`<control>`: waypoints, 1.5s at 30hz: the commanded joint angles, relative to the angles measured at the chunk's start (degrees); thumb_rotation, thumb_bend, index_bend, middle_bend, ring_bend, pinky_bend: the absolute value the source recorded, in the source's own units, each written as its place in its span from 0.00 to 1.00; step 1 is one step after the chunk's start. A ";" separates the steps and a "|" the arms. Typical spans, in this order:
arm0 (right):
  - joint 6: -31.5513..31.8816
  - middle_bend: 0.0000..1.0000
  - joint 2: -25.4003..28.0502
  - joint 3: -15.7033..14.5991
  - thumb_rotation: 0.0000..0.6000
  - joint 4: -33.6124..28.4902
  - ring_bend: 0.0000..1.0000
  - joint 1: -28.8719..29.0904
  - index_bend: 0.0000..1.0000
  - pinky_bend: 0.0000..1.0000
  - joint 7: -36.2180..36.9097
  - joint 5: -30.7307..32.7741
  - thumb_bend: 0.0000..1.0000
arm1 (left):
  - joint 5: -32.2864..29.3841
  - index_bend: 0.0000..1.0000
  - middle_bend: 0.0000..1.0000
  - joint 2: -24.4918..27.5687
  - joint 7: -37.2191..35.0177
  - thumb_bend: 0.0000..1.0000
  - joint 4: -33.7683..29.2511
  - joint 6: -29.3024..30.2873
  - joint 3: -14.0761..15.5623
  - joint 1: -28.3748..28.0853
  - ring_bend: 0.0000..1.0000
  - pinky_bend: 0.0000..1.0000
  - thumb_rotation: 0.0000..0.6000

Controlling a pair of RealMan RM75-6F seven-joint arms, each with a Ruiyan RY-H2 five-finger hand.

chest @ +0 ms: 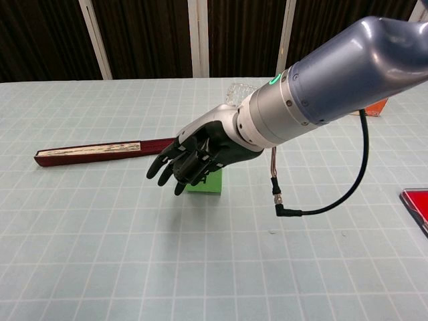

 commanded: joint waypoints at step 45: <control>83.24 0.13 14.05 -24.07 1.00 1.49 0.10 -66.69 0.13 0.00 -20.98 -63.52 0.94 | 2.56 0.08 0.00 -1.75 4.00 0.44 0.07 2.80 0.61 1.25 0.00 0.04 1.00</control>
